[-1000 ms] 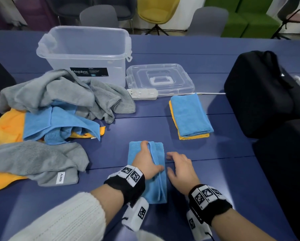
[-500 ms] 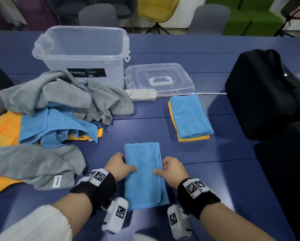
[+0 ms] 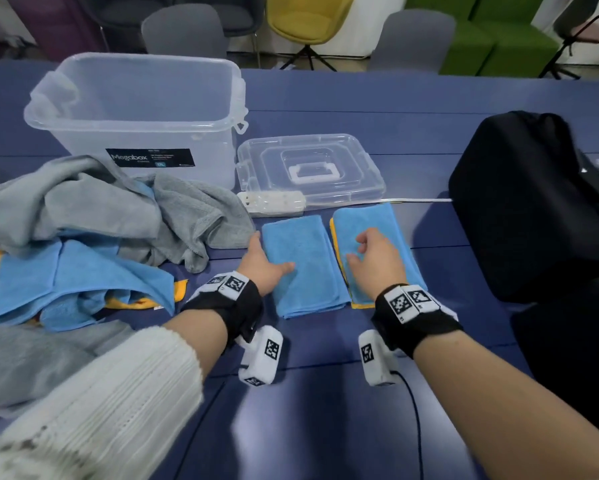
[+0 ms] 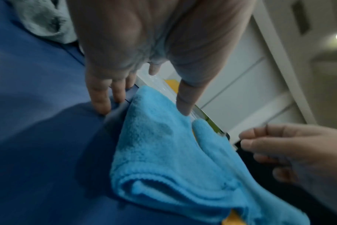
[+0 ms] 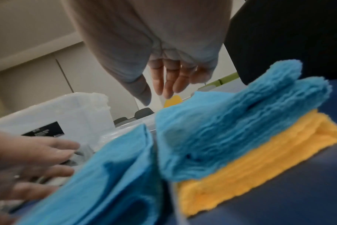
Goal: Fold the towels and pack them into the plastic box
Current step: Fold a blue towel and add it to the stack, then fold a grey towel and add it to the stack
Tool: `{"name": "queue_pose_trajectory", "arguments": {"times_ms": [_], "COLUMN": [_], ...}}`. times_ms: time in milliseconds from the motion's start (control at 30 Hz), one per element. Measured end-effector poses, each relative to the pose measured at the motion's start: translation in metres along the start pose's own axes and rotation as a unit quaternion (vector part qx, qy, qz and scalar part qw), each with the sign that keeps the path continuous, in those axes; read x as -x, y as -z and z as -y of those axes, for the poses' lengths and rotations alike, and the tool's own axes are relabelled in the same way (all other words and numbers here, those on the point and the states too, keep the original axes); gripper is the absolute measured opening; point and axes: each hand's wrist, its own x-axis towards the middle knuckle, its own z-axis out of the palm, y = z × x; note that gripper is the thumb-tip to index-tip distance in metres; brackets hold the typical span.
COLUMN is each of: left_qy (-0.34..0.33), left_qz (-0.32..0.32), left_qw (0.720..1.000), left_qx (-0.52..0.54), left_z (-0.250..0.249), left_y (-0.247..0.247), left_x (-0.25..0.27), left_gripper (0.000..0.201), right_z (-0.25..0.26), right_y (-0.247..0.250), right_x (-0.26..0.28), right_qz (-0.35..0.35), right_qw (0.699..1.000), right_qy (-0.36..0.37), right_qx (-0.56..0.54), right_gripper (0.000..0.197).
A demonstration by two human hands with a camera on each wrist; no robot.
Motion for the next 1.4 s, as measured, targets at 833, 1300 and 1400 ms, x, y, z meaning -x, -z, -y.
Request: {"name": "queue_pose_trajectory", "arguments": {"times_ms": [833, 1300, 1400], "left_qy": [-0.036, -0.158, -0.124], "left_qz": [0.095, -0.086, -0.046], "left_qw": [0.871, 0.871, 0.842], "left_qx": [-0.481, -0.457, -0.524], "left_z": [-0.022, 0.030, 0.041], "left_y": [-0.055, 0.091, 0.118], "left_x": [-0.008, 0.042, 0.033], "left_gripper": [0.129, 0.046, 0.043], "right_z": [-0.063, 0.080, 0.120], "right_y": [-0.003, -0.076, -0.111], "right_x": [-0.031, 0.027, 0.034], "right_qz": [0.162, 0.071, 0.199], "right_qw": [0.959, 0.945, 0.926], "right_qy": [-0.011, 0.314, 0.292], "right_qx": [0.234, 0.050, 0.132], "right_gripper": [0.074, 0.033, 0.036]}}
